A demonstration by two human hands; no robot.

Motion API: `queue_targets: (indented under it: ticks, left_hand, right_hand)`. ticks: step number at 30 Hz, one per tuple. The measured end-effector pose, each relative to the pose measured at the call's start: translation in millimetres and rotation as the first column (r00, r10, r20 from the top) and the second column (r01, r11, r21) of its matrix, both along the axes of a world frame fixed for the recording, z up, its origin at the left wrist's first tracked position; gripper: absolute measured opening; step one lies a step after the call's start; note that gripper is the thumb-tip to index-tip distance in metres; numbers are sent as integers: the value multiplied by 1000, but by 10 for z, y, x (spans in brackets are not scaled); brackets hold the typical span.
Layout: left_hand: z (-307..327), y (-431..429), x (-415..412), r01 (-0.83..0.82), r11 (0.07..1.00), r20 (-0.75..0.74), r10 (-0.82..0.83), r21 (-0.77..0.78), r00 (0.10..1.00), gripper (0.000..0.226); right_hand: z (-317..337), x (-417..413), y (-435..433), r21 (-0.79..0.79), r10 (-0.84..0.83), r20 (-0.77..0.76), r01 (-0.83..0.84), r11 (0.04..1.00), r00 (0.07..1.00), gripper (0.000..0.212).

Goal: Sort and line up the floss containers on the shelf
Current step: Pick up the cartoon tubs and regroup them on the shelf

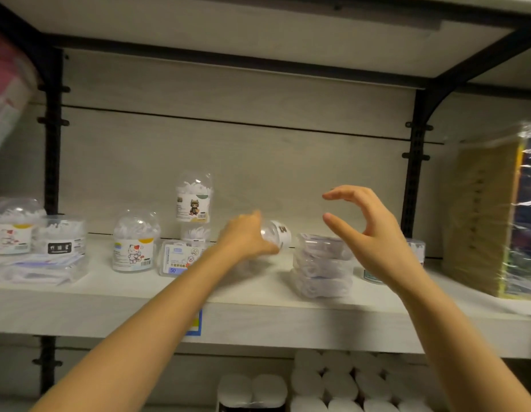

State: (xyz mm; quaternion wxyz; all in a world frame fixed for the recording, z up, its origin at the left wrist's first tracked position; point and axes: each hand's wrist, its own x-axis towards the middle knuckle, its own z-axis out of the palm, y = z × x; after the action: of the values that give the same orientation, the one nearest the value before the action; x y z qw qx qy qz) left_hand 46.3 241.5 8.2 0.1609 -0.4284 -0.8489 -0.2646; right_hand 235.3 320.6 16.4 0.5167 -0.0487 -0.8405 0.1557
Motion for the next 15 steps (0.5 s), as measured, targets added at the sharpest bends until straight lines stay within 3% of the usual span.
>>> queue_targets:
  ticks: [2,4,8,11,15]
  left_hand:
    - [215,-292,-9,37,984,107,-56,175,993,68]
    - [448,-648,4,172,946,235,-239,274,942,62]
    - [686,-1156,97,488,857,343,-514,167,786,53]
    - [708,-1266,132,592,789,434,-597,163,675,63]
    - [595,-1269,179,655,720,505,-664,231,552,78]
  right_hand:
    - [2,54,-29,18,-15,23,15,1000,1000,24]
    - [4,96,-106,18,18,62,-20,1000,998,28]
    - [-120,110,-408,-72,112,141,-103,992,984,55]
    - [-273,95,-667,-286,283,193,-222,932,939,81]
    - [-490,1,-817,-465,456,171,-337,819,873,72]
